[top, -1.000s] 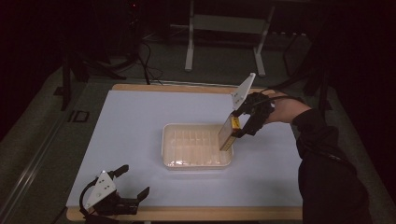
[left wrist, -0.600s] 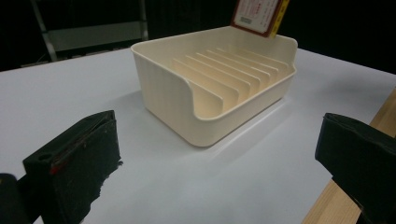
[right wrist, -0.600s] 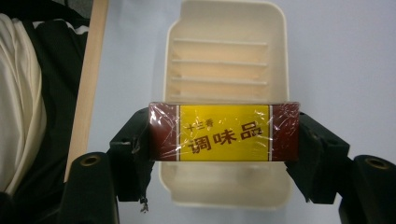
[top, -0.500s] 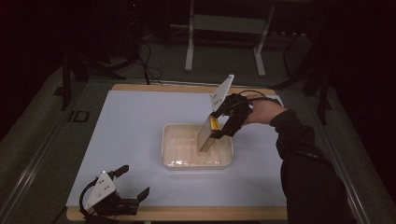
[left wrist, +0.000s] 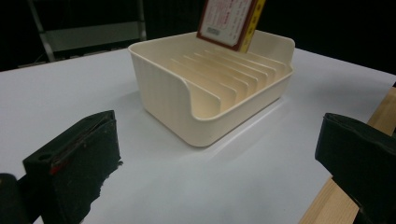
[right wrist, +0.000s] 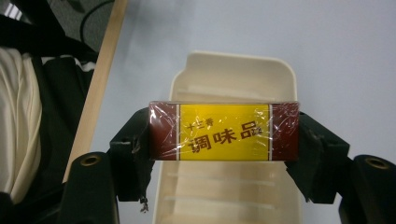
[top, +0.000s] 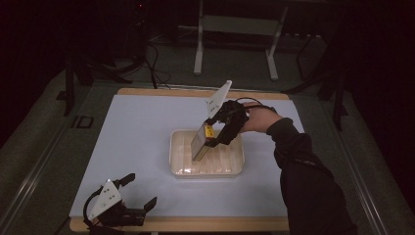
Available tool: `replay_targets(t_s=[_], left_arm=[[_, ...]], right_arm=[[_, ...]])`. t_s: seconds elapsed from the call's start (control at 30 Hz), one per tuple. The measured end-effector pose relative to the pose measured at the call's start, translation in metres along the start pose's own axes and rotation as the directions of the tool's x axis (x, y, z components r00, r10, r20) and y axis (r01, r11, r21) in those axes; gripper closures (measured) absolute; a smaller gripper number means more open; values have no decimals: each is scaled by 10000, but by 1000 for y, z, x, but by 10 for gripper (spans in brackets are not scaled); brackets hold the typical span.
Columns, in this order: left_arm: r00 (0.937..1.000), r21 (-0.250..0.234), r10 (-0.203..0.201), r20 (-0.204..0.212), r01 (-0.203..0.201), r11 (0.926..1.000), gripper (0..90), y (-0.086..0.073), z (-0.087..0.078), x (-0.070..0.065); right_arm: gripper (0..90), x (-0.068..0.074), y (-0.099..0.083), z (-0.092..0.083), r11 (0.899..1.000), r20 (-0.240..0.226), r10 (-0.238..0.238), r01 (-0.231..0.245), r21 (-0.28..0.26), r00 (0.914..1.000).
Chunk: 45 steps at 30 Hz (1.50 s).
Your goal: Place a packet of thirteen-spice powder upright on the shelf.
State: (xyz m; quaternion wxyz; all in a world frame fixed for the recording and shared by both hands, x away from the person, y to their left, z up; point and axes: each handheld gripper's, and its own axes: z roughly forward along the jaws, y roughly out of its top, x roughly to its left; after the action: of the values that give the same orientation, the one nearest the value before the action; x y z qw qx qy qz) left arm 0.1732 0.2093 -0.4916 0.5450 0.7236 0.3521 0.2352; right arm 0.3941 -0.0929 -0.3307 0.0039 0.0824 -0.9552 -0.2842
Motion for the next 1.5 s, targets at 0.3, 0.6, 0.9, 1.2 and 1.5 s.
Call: replay_targets(t_s=[0.3, 0.6, 0.9, 1.2, 1.5], left_arm=[[10000, -58, -70, 18, 70, 10000, 1, 0, -1, 1], [10000, -65, -48, 45, 48, 10000, 1, 0, -1, 1], [10000, -44, -21, 55, 21, 10000, 1, 0, -1, 0], [10000, -43, -36, 66, 36, 10000, 1, 0, -1, 0], [10000, -50, -42, 76, 42, 10000, 1, 0, -1, 0]], right_arm=[[320, -12, 5, 23, 9992, -60, 162, -164, -370, 9999], [320, -22, -4, 44, 9983, -138, 472, -476, -325, 9988], [320, -26, -7, 62, 9973, -153, 739, -740, -11, 9971], [320, -28, -7, 80, 9943, -133, 1059, -1060, -62, 9943], [320, -32, -8, 98, 9935, -197, 1132, -1135, -110, 9934]])
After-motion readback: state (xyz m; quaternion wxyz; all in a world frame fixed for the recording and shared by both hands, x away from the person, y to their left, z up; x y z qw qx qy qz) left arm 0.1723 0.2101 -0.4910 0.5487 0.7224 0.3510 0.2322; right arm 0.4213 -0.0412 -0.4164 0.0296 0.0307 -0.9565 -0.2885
